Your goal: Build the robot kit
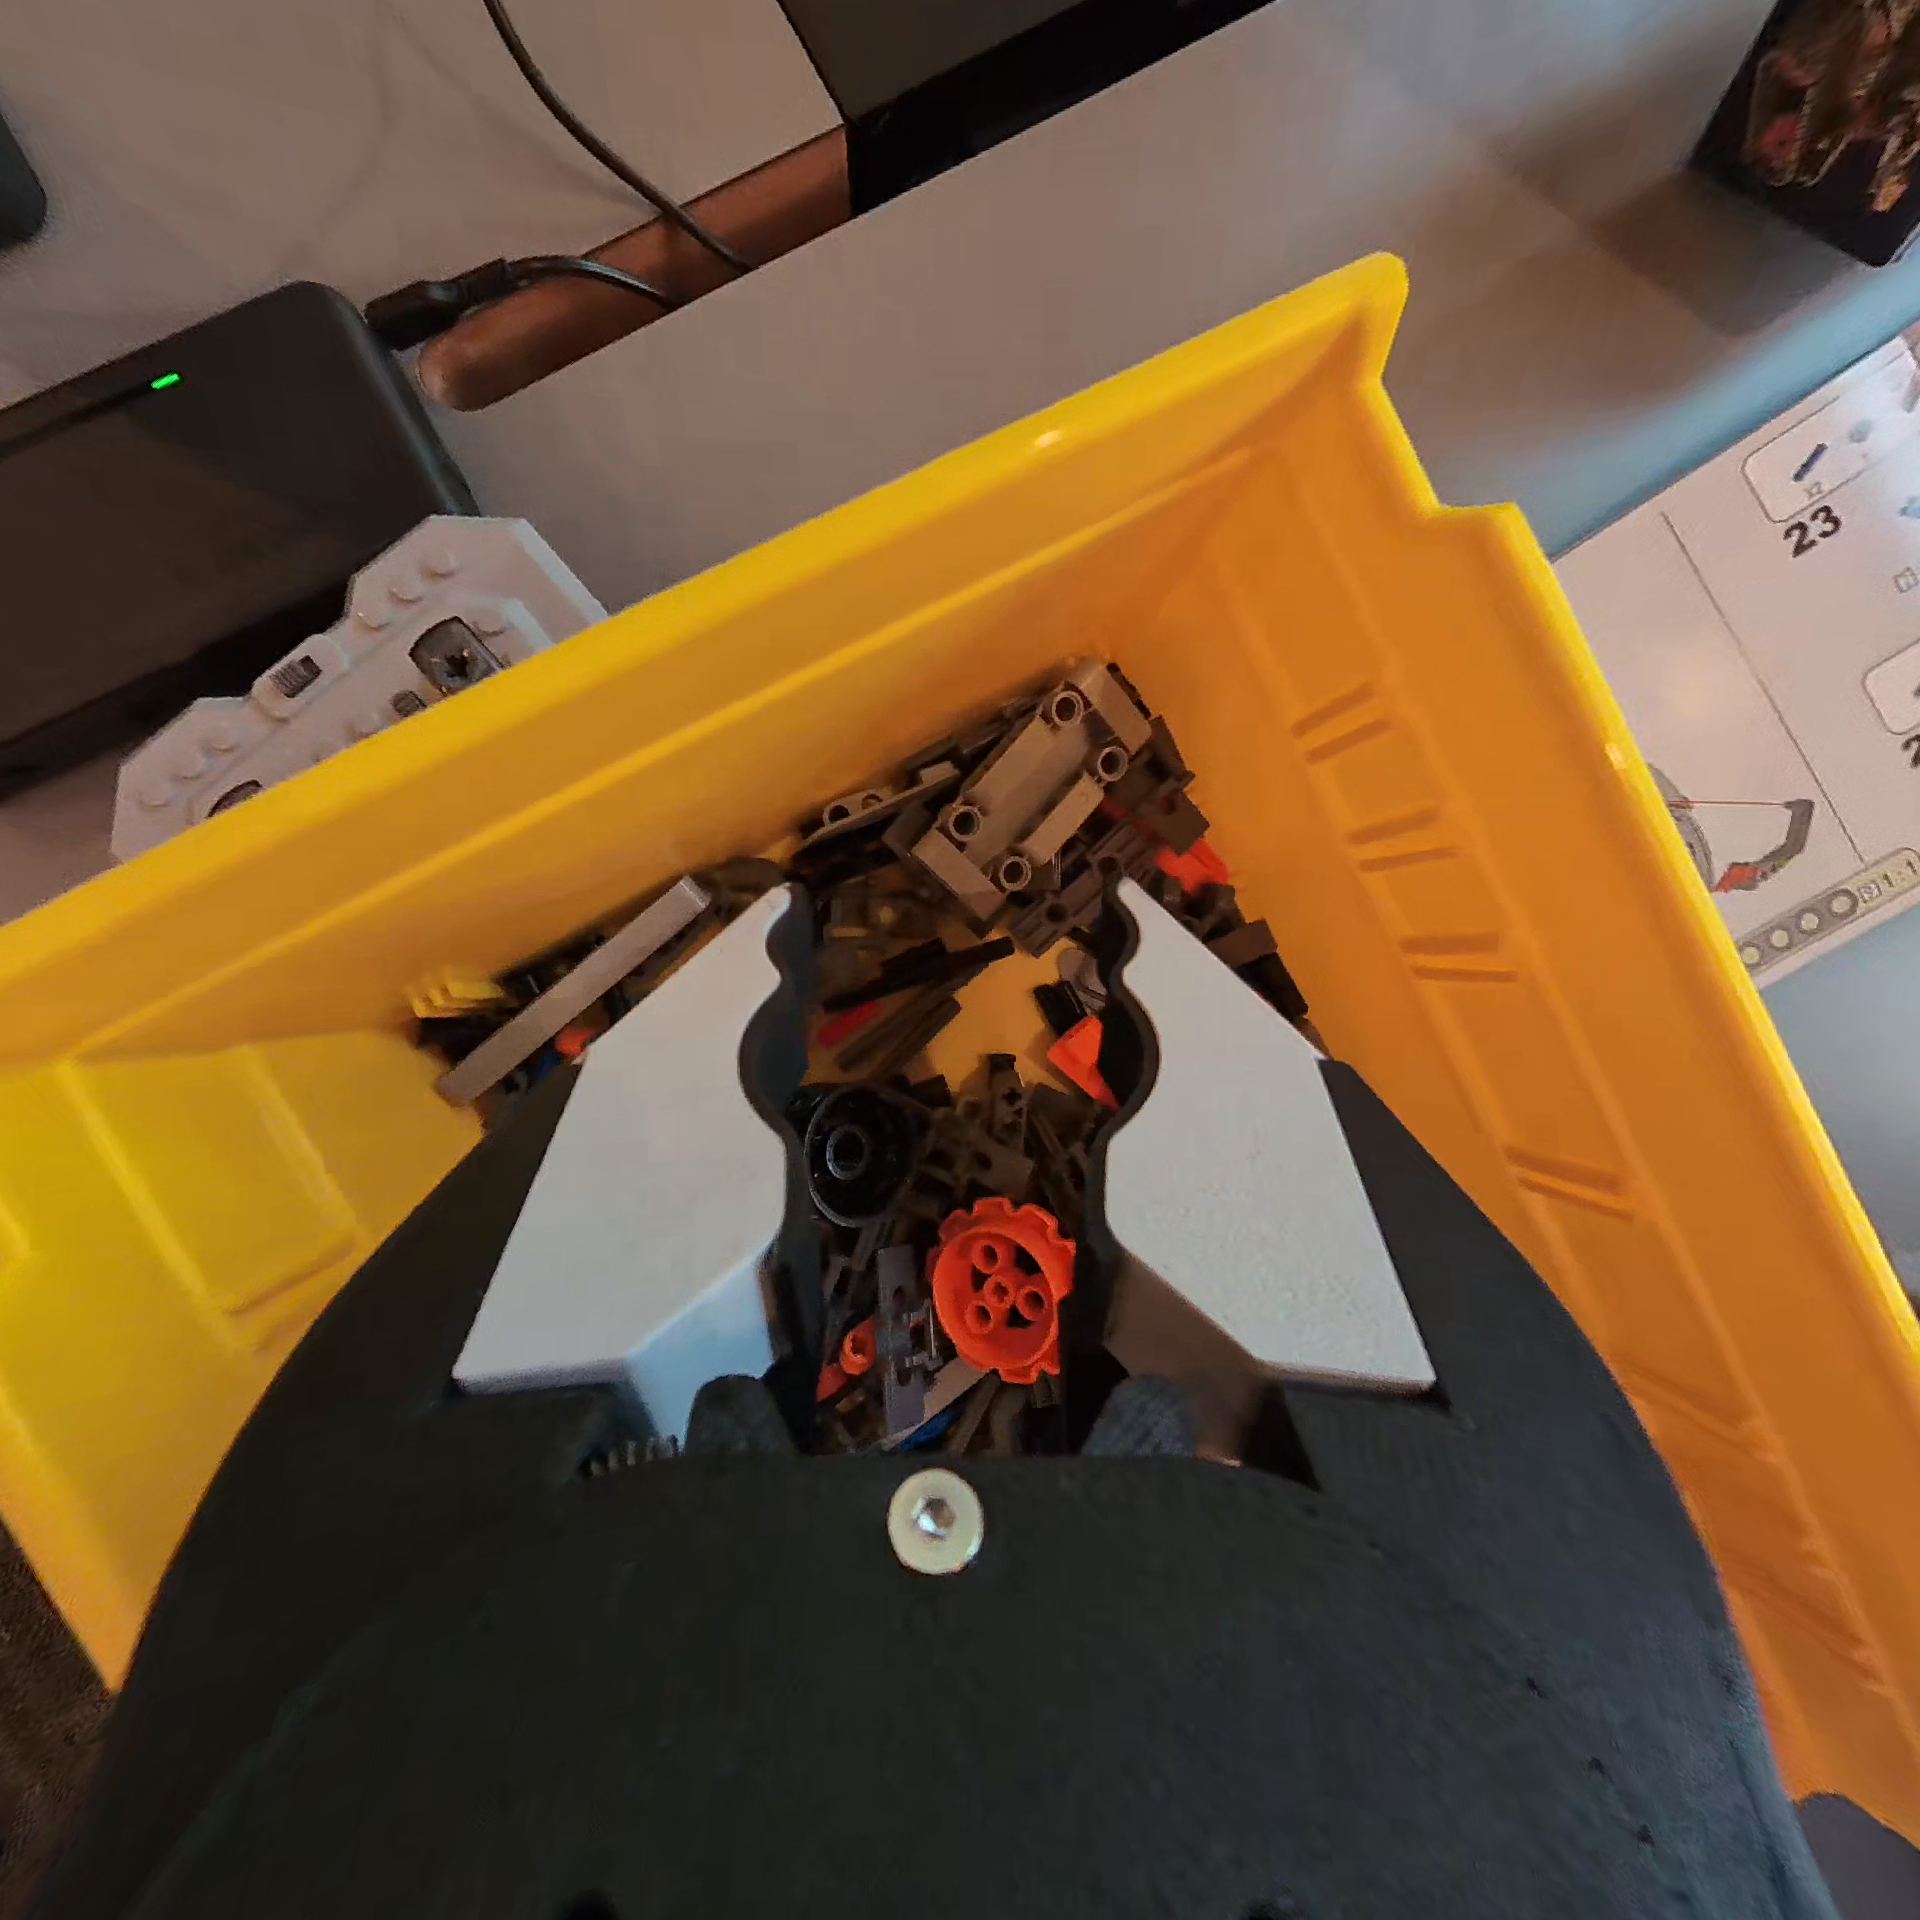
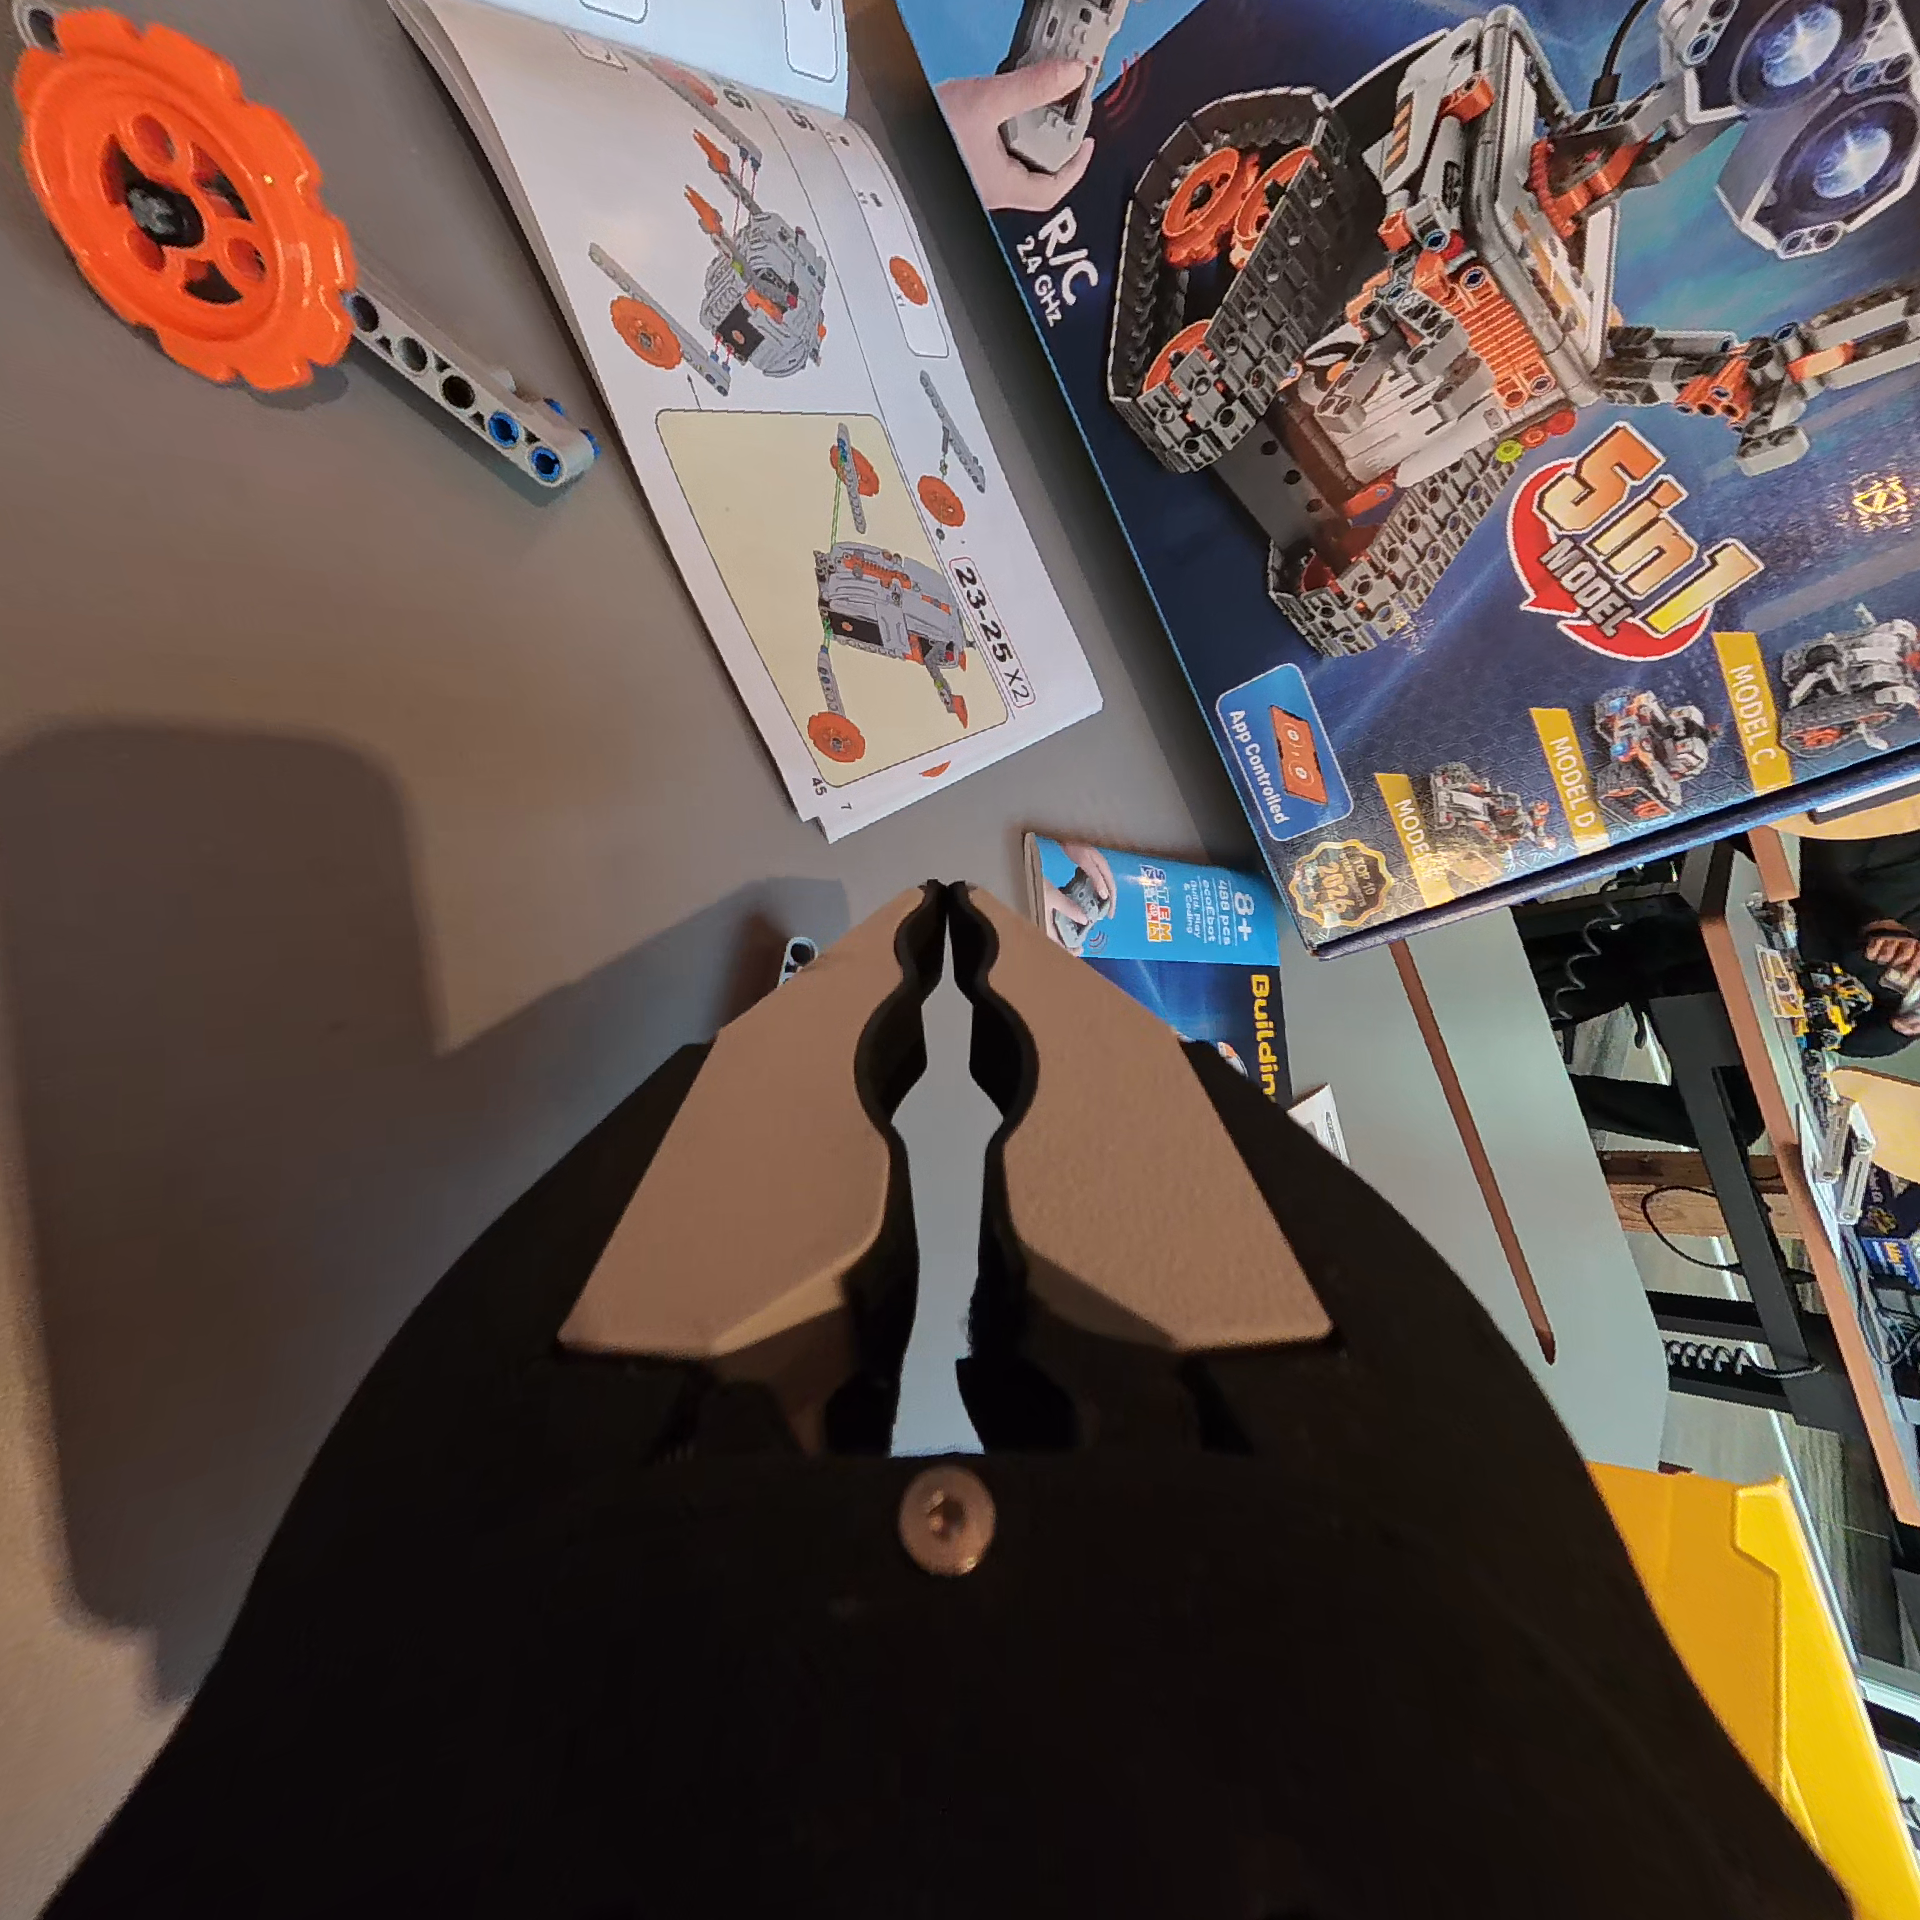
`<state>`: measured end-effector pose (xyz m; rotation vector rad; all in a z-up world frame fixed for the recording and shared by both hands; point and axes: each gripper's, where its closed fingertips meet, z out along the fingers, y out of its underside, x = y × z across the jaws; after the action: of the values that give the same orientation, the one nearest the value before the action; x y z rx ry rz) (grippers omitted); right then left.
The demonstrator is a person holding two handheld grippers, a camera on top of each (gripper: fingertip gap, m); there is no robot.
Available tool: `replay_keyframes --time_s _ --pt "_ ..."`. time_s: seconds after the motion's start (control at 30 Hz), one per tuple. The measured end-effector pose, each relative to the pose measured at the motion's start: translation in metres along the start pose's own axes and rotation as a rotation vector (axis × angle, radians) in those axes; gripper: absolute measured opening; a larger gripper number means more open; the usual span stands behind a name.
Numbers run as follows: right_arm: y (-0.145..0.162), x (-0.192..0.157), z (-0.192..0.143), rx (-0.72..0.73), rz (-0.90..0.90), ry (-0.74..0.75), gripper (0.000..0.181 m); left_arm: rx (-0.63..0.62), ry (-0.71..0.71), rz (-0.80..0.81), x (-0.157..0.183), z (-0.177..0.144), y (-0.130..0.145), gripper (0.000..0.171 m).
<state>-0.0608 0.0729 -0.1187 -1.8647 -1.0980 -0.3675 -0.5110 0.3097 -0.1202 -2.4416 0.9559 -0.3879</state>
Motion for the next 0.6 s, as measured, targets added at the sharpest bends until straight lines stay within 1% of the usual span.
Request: replay_keyframes --time_s 0.13,0.23,0.33,0.4,0.5,0.53,0.6 --pt "0.001 0.000 0.000 -0.005 -0.001 -0.002 0.000 -0.016 -0.049 0.000 0.000 0.008 -0.004 0.061" --pt "-0.001 0.000 -0.001 0.003 -0.005 0.000 0.000 -0.026 -0.108 0.067 0.003 0.013 -0.009 0.061" --pt "-0.003 0.000 -0.002 0.008 -0.009 0.000 0.000 -0.022 -0.128 0.133 0.010 0.020 -0.014 0.059" --pt "-0.003 -0.001 -0.002 0.005 -0.012 -0.004 0.000 -0.034 -0.125 0.132 0.012 0.026 -0.012 0.060" --pt "-0.003 -0.002 -0.002 0.002 -0.018 -0.002 0.000 -0.088 -0.101 0.103 0.013 0.036 -0.002 0.068" --pt "-0.003 -0.001 -0.003 0.003 -0.018 0.000 0.000 -0.100 -0.096 0.104 0.013 0.037 0.000 0.066" --pt "-0.004 0.000 -0.004 0.007 -0.018 0.003 0.000 -0.123 -0.098 0.115 0.014 0.035 0.005 0.054"
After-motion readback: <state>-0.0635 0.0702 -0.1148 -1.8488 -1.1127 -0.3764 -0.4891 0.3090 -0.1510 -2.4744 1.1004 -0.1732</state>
